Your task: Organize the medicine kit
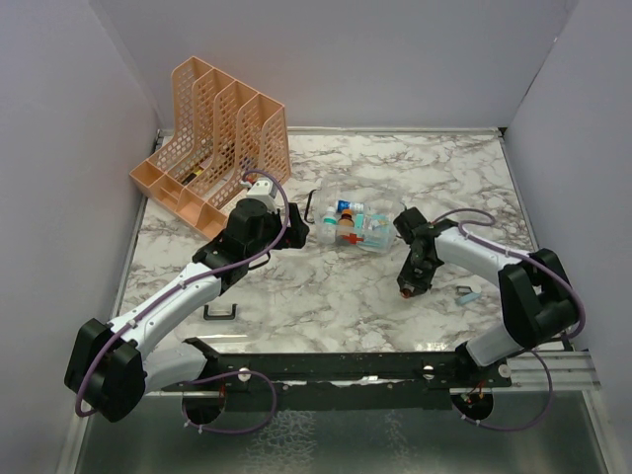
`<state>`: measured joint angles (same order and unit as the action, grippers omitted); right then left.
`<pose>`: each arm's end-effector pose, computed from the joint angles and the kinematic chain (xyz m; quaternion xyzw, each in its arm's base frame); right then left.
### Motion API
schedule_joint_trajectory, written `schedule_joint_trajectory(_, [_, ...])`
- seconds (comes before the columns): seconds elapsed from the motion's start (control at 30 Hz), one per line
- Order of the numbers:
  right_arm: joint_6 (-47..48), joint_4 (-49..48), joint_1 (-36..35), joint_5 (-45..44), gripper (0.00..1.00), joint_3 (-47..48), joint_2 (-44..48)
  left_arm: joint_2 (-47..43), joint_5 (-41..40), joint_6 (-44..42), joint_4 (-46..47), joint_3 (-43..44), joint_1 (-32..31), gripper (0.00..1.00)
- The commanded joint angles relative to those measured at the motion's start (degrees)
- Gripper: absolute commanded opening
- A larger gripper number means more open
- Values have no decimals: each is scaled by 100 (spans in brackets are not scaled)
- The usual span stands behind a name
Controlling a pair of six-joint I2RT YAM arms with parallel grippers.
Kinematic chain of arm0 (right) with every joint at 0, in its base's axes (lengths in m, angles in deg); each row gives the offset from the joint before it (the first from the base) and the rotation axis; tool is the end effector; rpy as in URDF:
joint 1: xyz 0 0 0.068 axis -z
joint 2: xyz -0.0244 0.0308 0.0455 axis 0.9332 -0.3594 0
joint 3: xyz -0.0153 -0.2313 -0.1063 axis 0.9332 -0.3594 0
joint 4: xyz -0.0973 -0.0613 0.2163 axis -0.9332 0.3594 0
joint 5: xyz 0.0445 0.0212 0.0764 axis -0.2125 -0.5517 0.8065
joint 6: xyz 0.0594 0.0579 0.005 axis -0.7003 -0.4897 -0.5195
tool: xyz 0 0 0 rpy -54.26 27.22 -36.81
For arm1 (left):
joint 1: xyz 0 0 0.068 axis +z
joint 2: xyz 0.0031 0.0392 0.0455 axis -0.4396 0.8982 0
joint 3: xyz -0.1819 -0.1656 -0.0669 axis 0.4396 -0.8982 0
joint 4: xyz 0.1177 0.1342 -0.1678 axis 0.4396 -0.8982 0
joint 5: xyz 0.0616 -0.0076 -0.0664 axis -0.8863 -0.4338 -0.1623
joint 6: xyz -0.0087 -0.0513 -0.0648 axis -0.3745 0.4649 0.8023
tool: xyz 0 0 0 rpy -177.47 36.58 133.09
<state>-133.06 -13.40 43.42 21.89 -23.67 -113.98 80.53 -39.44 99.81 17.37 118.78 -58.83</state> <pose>0.2127 0.0921 0.1152 0.2645 0.9625 -0.0324 0.0510 0.2390 -0.1480 0.2437 0.0097 0.8432 -0.2512 0.4752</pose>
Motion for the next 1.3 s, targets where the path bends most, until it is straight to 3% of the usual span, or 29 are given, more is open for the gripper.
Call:
schedule_joint_trajectory(0.0, [-174, 277, 12, -721, 23, 310, 375, -138, 79, -16, 141, -9, -38, 92])
schedule_joint_trajectory(0.13, [-168, 403, 218, -1074, 23, 619, 609, -183, 62, 1, 118, -55, -38, 92])
schedule_joint_trajectory(0.4, [322, 295, 1326, -1386, 24, 932, 861, -266, -41, -69, 85, -115, -38, 92])
schedule_joint_trajectory(0.6, [920, -186, 2836, -792, 23, 850, 914, -354, -83, -50, 90, -171, -39, 93])
schedule_joint_trajectory(0.8, [1138, -507, 3772, -229, 23, 790, 623, -415, -111, -56, 120, -226, -39, 93])
schedule_joint_trajectory(1.27, [1916, -966, 4015, -339, 23, 1108, 51, -359, -101, -63, 145, -191, -38, 93])
